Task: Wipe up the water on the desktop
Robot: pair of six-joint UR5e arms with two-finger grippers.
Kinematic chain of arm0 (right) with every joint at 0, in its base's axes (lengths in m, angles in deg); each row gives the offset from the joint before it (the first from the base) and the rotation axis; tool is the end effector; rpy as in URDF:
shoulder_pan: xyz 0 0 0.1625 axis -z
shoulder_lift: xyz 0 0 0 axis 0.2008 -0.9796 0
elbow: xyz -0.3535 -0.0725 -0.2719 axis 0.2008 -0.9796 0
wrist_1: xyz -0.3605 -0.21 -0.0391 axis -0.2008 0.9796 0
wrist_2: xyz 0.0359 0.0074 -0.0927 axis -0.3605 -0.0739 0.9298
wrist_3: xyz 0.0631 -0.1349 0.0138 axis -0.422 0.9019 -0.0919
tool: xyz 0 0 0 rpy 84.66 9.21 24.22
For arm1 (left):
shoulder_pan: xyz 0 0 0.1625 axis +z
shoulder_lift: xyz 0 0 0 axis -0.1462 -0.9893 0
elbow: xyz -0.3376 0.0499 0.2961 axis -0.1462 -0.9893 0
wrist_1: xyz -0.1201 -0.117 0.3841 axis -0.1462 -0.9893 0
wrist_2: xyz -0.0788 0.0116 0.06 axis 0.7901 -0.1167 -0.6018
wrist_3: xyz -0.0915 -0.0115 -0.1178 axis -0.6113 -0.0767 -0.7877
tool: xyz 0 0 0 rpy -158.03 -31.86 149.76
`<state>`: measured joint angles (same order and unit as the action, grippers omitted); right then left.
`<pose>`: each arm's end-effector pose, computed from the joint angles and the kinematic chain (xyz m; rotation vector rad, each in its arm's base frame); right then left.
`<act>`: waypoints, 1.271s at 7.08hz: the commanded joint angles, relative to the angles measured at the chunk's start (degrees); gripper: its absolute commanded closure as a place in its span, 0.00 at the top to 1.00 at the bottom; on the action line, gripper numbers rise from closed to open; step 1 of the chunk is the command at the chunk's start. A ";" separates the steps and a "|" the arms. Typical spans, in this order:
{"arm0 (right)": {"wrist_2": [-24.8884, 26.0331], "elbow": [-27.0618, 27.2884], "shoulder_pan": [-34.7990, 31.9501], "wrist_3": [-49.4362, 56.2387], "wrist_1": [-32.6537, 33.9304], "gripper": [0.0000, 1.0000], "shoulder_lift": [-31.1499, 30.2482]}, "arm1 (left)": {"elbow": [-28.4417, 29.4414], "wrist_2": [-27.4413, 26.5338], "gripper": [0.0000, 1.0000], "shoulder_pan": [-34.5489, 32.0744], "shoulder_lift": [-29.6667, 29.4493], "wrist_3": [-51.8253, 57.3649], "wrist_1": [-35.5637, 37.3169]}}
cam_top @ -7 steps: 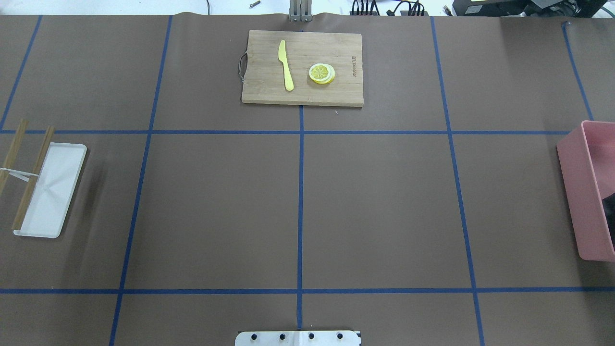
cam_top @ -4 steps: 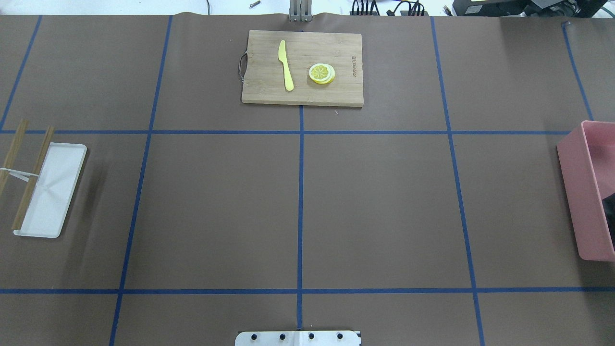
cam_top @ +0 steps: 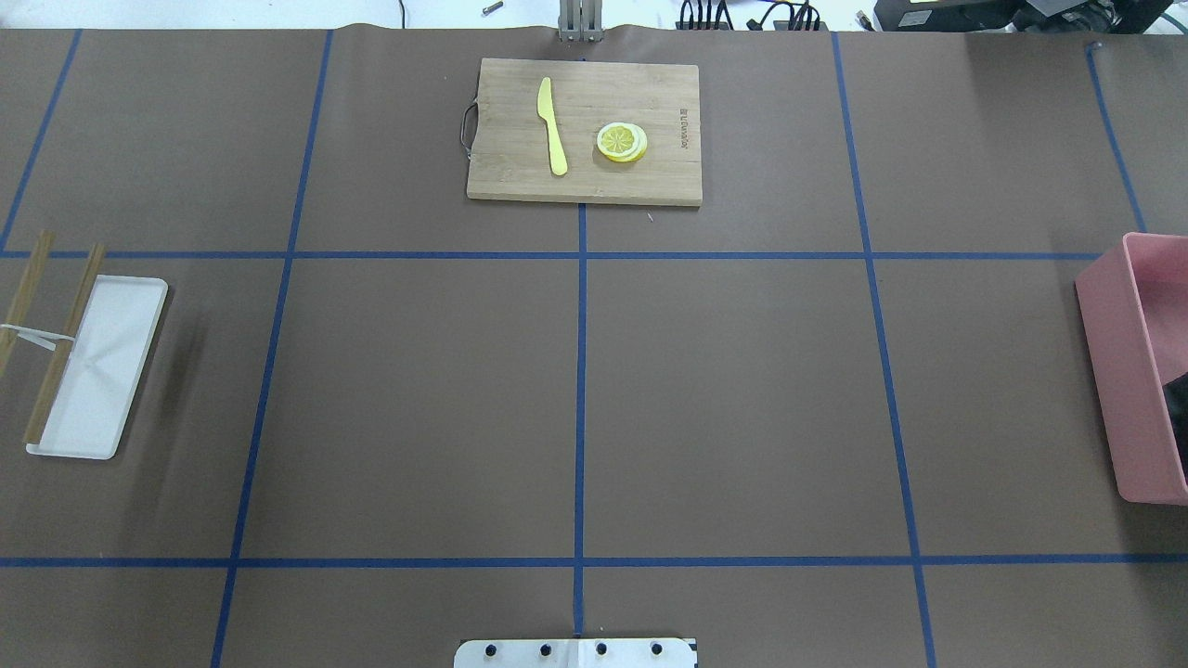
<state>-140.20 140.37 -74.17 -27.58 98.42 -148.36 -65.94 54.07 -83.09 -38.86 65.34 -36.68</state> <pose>0.0205 -0.3450 0.7115 0.0789 -0.6249 -0.1443 -0.0392 -0.4134 0.7166 -0.0556 0.7767 -0.1342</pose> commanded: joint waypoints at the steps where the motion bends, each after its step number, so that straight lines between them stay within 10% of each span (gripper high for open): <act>1: -0.04 -6.77 -3.52 0.00 0.15 1.00 6.56 | -0.03 0.00 0.98 0.00 0.01 0.00 0.00; 9: -4.70 -7.53 -7.41 0.61 8.06 1.00 13.12 | 0.06 0.00 0.98 0.00 0.01 0.00 -0.18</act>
<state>-144.70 131.31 -81.54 -27.05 106.75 -133.81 -65.90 54.07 -83.09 -38.86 65.34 -36.82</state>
